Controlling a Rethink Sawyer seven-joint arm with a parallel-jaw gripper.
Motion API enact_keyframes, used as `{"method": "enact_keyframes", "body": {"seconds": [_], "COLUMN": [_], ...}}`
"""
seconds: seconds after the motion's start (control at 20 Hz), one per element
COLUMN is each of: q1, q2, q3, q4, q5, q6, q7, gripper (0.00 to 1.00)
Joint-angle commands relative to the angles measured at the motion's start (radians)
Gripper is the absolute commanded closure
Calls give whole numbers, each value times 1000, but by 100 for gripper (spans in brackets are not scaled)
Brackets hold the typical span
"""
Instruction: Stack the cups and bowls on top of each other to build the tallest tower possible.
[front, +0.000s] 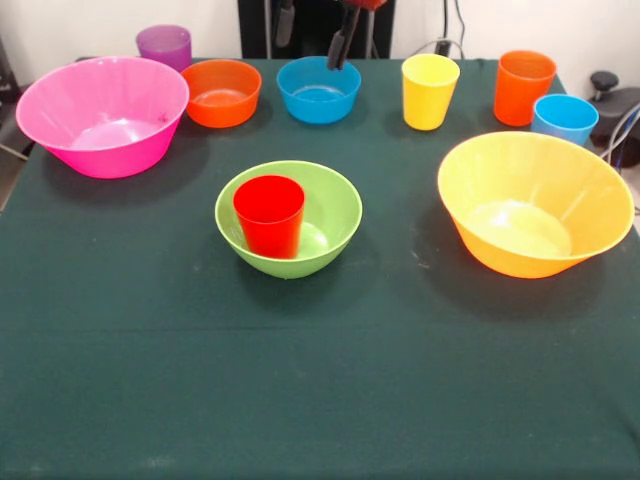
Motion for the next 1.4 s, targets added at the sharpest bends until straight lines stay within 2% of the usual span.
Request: {"method": "enact_keyframes", "body": {"seconds": [0.05,0.4,0.6,0.7,0.85,1.2,1.4], "q1": [-58,-84,-86,-74,-78,-87,-68], "q2": [2,-4,-1,9,68,181,177], "q3": [187,204,201,188,197,228,212], "q4": [190,215,190,158,79,-124,-104], "q5": [-55,-108,-143,-169,-172,-153,-154], "q6": [-88,-130,-125,-117,-69,121,82], "q7": [-177,-151,-140,-127,-116,-141,-93], "gripper": [0,0,0,0,0,0,0]}}
